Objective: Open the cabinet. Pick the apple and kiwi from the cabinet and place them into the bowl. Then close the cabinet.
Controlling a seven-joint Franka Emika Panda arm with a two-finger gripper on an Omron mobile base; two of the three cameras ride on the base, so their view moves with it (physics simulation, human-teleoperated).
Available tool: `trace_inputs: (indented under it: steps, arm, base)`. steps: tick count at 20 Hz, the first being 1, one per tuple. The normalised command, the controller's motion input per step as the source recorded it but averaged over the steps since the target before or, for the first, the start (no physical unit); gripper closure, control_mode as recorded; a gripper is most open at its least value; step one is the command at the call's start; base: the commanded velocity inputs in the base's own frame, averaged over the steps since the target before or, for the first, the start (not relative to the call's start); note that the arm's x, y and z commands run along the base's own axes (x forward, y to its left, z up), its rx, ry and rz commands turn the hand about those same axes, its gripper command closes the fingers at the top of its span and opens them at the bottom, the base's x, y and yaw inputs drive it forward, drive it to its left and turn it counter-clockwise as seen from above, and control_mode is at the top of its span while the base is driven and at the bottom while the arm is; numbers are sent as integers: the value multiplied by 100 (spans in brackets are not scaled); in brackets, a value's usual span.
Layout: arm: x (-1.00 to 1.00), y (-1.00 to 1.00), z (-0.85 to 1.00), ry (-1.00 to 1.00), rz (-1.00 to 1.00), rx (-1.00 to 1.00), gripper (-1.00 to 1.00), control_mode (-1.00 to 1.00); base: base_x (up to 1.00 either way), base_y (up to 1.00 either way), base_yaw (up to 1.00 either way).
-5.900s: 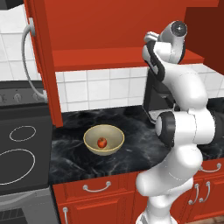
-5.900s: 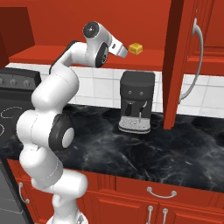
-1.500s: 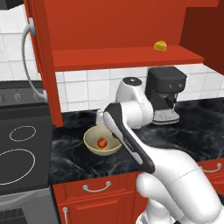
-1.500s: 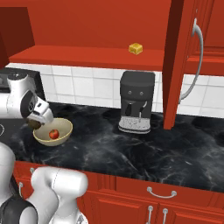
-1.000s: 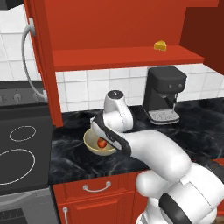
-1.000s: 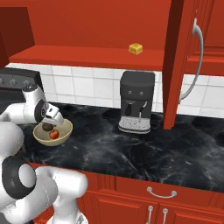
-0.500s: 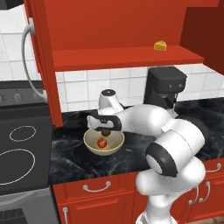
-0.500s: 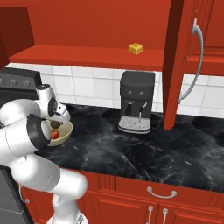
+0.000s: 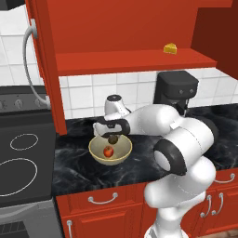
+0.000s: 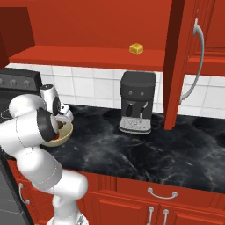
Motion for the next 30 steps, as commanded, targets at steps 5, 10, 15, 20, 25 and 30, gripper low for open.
trace_inputs:
  steps: [5,10,15,20,25,30]
  arm:
    - [0,-16,-15,0,4,0,100,-100]
    - [0,0,0,0,0,0,-100,-100]
    - [0,0,0,0,0,0,-100,-100]
    - [-4,0,21,-3,0,0,-100,-100]
    - [-45,0,84,-20,0,0,-100,-100]
    - [-84,-4,85,-31,3,0,-100,-100]
  base:
    - [0,0,0]
    - [0,0,0]
    - [0,0,0]
    - [0,0,0]
    - [0,0,0]
    - [0,0,0]
